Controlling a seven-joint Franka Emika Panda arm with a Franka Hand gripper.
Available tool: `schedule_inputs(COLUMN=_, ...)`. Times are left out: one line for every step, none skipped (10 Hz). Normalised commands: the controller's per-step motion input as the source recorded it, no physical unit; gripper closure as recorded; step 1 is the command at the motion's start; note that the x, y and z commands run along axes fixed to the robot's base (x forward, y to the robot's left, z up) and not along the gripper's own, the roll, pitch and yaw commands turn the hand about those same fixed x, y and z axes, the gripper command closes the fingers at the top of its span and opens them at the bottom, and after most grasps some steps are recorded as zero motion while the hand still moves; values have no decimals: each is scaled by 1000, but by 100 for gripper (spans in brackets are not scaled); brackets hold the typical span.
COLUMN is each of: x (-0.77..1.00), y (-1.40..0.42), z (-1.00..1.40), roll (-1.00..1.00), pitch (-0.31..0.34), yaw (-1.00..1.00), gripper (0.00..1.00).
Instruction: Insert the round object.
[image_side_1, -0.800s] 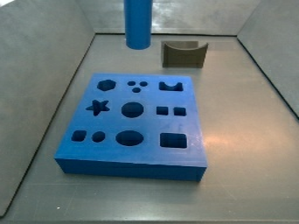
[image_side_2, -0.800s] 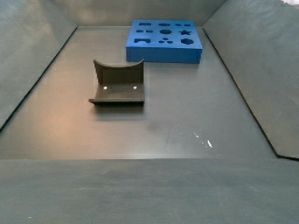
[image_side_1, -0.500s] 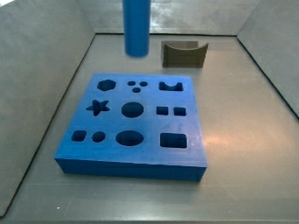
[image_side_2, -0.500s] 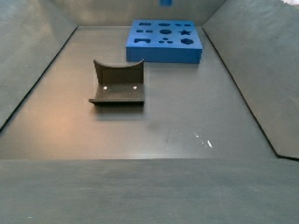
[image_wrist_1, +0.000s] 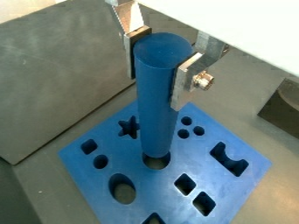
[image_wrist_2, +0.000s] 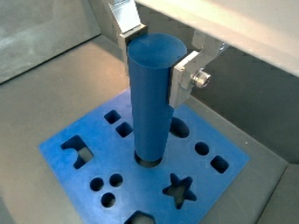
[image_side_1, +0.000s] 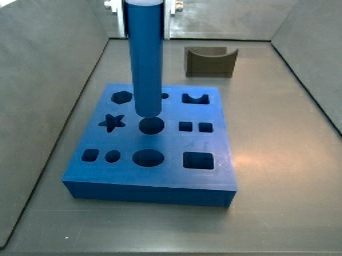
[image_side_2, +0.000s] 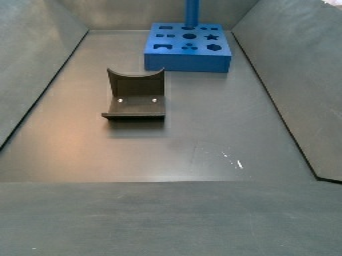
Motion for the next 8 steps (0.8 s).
schedule_inputs(x=23, y=0, z=-494, roll=26, pitch=-7, yaw=-83, gripper=100)
schedule_inputs(x=0, y=0, z=-460, roll=0, pitch=-44, yaw=-80, gripper=100)
schedule_inputs(x=166, y=0, z=-331, roll=0, pitch=0, yaw=-86, gripper=100)
schedule_inputs(x=180, y=9, z=-40, roll=0, pitch=49, yaw=-163, gripper=100)
schedule_inputs(x=149, y=0, z=-17, roll=10, pitch=37, yaw=-114, gripper=100)
schedule_inputs(x=189, y=0, z=-54, roll=3, pitch=44, yaw=-117, gripper=100)
schedule_inputs(x=129, y=-6, z=-243, roll=0, pitch=0, yaw=-97, gripper=100)
schedule_inputs(x=57, y=0, z=-329, roll=0, pitch=-43, yaw=-86, gripper=100)
